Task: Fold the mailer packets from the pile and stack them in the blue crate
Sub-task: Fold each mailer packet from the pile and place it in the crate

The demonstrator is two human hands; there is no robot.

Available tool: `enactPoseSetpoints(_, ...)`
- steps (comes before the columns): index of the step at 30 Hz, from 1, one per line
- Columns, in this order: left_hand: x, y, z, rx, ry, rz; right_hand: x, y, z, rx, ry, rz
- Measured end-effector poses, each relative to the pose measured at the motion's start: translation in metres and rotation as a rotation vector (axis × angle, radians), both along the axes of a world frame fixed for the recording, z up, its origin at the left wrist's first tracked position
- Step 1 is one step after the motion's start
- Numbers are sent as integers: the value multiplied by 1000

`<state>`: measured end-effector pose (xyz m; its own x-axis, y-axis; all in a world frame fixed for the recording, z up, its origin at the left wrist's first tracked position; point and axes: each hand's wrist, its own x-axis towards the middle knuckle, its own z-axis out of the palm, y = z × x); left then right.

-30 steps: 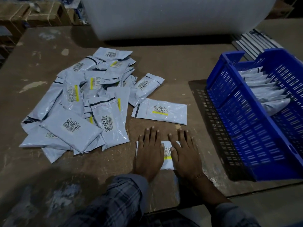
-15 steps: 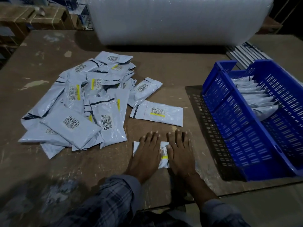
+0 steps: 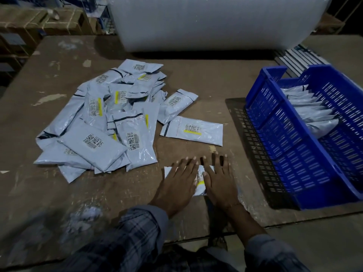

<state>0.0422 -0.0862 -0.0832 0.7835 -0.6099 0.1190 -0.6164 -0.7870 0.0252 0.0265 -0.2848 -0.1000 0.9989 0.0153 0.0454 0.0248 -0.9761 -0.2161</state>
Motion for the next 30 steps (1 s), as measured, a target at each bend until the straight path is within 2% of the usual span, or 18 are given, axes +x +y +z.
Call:
enactPoseSetpoints(3, 11, 6, -3, 10, 49, 15, -6, 1, 0, -12, -29, -10)
enactPoseSetpoints(9, 20, 1, -5, -30, 109, 263, -33, 7, 0, 3, -15, -9)
enactPoseSetpoints(13, -12, -6, -5, 9, 109, 146, -12, 1, 1, 50, 10, -16)
enactPoseSetpoints(16, -2, 3, -6, 22, 86, 86, -5, 0, 3, 63, 35, -7)
enactPoseSetpoints(18, 16, 14, -6, 48, 92, 84, -11, 0, 4, 43, 12, 24)
enactPoseSetpoints(22, 23, 12, -4, 35, 101, 215, -22, -3, 3, 15, 17, 75)
enactPoseSetpoints(26, -6, -7, -13, 59, 58, 104, 1, -7, 1, 66, 36, 93)
enactPoseSetpoints(30, 5, 9, -13, 58, 43, 36, 2, -6, 3, 53, 35, 93)
